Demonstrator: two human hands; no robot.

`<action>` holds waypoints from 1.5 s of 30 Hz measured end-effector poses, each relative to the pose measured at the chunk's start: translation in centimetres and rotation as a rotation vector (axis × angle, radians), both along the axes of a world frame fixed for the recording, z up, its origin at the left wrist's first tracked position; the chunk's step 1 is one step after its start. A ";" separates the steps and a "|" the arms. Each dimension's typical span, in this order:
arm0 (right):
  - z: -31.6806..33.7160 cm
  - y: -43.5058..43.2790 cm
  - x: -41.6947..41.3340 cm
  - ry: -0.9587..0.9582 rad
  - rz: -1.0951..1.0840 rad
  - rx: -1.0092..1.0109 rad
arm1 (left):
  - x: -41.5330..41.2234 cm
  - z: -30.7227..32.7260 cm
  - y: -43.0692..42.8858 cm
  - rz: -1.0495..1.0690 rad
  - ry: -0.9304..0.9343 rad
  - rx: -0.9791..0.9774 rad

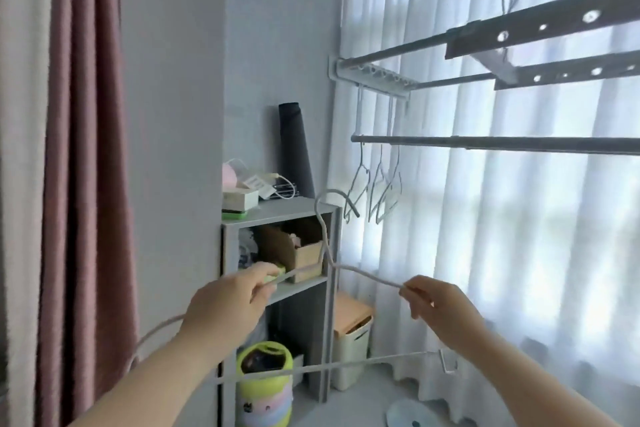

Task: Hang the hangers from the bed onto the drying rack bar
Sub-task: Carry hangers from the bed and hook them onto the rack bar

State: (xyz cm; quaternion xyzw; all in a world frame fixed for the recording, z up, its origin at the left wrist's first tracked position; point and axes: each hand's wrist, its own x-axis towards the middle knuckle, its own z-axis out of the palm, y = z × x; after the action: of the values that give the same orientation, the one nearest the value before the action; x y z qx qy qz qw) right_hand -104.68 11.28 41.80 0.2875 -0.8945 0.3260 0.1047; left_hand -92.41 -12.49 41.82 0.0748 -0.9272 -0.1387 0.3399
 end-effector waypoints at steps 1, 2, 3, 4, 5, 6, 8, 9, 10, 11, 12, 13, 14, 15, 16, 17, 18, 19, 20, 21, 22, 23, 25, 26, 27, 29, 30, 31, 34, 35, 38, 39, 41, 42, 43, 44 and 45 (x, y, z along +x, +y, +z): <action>0.4 1.2 -1.1 0.004 -0.035 -0.021 | -1.9 0.4 1.2 -0.012 0.026 -0.040; 0.6 2.4 -2.3 0.008 -0.068 -0.041 | -3.7 0.9 2.2 -0.022 0.039 -0.069; 0.8 3.4 -3.4 0.008 -0.101 -0.058 | -5.6 1.3 3.0 -0.042 0.051 -0.078; 0.9 4.3 -4.4 0.005 -0.134 -0.067 | -7.4 1.7 3.8 -0.069 0.054 -0.077; 1.1 5.1 -5.4 0.001 -0.164 -0.070 | -9.1 2.0 4.5 -0.102 0.058 -0.068; 1.2 5.9 -6.6 -0.003 -0.190 -0.072 | -10.9 2.3 5.1 -0.136 0.062 -0.052; 1.9 7.2 -9.1 0.002 -0.231 -0.071 | -14.4 3.0 6.2 -0.193 0.069 -0.039; 2.4 7.7 -10.4 0.021 -0.251 -0.061 | -16.3 3.3 6.7 -0.212 0.075 -0.050; 3.0 8.2 -11.7 0.048 -0.275 -0.039 | -18.1 3.7 7.1 -0.225 0.078 -0.070; 3.8 8.6 -13.1 0.085 -0.308 -0.011 | -20.0 4.3 7.4 -0.234 0.080 -0.087; 4.7 9.0 -14.5 0.128 -0.347 0.023 | -22.0 4.9 7.6 -0.242 0.073 -0.092; 5.8 9.2 -16.0 0.177 -0.378 0.054 | -24.1 5.6 7.6 -0.251 0.064 -0.087; 6.9 9.4 -17.5 0.226 -0.410 0.081 | -26.1 6.4 7.4 -0.257 0.054 -0.076; 8.0 9.5 -19.1 0.290 -0.442 0.106 | -28.0 7.3 7.2 -0.258 0.049 -0.063; 8.9 9.5 -20.7 0.356 -0.484 0.135 | -29.9 8.1 6.9 -0.255 0.043 -0.055; 9.8 9.4 -22.1 0.436 -0.532 0.142 | -31.6 8.8 6.8 -0.252 0.039 -0.059; 10.5 9.3 -23.4 0.518 -0.576 0.127 | -33.2 9.4 6.6 -0.248 0.037 -0.071; 11.2 9.1 -24.6 0.609 -0.607 0.104 | -34.5 9.9 6.6 -0.244 0.040 -0.082; 11.8 9.0 -25.6 0.704 -0.627 0.090 | -35.7 10.2 6.5 -0.240 0.043 -0.085; 12.4 8.8 -26.5 0.790 -0.632 0.107 | -36.7 10.5 6.5 -0.235 0.045 -0.081; 12.8 8.7 -27.5 0.861 -0.643 0.145 | -37.5 10.6 6.4 -0.226 0.044 -0.074; 13.3 8.6 -28.4 0.910 -0.664 0.204 | -38.2 10.7 6.2 -0.214 0.045 -0.064; 14.4 8.0 -29.3 0.899 -0.699 0.320 | -39.4 11.1 5.7 -0.195 0.056 -0.052; 14.9 7.7 -29.5 0.857 -0.729 0.354 | -39.8 11.3 5.5 -0.186 0.066 -0.050; 15.2 7.4 -29.8 0.793 -0.754 0.389 | -40.2 11.6 5.3 -0.179 0.072 -0.045; 15.7 7.1 -30.3 0.700 -0.789 0.438 | -40.9 12.1 5.2 -0.167 0.075 -0.042; 15.8 6.9 -30.6 0.659 -0.808 0.463 | -41.3 12.3 5.3 -0.162 0.076 -0.046; 15.8 6.7 -30.7 0.630 -0.822 0.472 | -41.8 12.5 5.4 -0.158 0.074 -0.049; 15.7 6.3 -31.3 0.598 -0.833 0.488 | -42.9 12.8 5.9 -0.161 0.073 -0.043; 15.8 6.2 -31.5 0.605 -0.830 0.491 | -43.3 12.9 6.1 -0.159 0.074 -0.044; 15.8 6.1 -31.8 0.611 -0.820 0.498 | -44.3 13.1 6.5 -0.148 0.076 -0.050; 15.8 6.1 -31.9 0.615 -0.815 0.498 | -44.6 13.1 6.6 -0.145 0.071 -0.050; 15.7 6.1 -32.0 0.631 -0.809 0.488 | -45.1 13.0 6.8 -0.145 0.052 -0.045; 15.7 6.2 -32.1 0.641 -0.805 0.485 | -45.3 12.9 6.9 -0.149 0.043 -0.044; 15.6 6.2 -32.1 0.649 -0.801 0.484 | -45.5 12.7 7.1 -0.157 0.036 -0.045; 15.6 6.3 -32.1 0.656 -0.797 0.486 | -45.7 12.6 7.3 -0.164 0.033 -0.051; 15.6 6.3 -32.1 0.663 -0.794 0.487 | -45.8 12.4 7.5 -0.166 0.032 -0.059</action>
State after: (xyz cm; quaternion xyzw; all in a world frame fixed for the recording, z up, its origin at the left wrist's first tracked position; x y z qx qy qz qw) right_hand -136.77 17.63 57.36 0.0323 -0.9025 -0.0617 0.4250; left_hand -138.23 -4.95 54.21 -0.0146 -0.9283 -0.1405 0.3438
